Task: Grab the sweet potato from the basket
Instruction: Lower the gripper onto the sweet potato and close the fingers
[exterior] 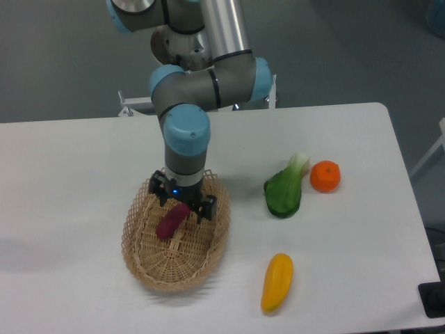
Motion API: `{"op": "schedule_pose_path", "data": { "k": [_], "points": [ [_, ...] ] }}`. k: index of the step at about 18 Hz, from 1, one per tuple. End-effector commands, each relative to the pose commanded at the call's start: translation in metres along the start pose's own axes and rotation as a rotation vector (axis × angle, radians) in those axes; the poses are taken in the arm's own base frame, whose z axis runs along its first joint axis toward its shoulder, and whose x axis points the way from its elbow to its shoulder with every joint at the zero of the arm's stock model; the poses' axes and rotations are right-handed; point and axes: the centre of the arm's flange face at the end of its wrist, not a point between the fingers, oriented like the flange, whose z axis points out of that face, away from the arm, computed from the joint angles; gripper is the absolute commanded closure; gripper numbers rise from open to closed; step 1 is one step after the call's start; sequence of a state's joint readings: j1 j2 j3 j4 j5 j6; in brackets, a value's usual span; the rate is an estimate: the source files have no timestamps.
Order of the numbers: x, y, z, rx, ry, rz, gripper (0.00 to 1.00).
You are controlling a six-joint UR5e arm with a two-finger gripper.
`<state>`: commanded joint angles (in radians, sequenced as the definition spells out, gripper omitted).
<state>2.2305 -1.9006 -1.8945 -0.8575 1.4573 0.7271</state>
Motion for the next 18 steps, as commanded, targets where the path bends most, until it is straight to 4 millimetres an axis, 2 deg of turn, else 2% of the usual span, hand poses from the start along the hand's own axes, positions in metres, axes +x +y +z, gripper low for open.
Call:
{"op": "schedule_pose_path", "data": {
  "k": [6, 18],
  "points": [
    [0.008, -0.007, 0.01, -0.004, 0.003, 0.019, 0.0],
    [0.011, -0.009, 0.03, -0.046, -0.014, 0.036, 0.0]
  ]
}}
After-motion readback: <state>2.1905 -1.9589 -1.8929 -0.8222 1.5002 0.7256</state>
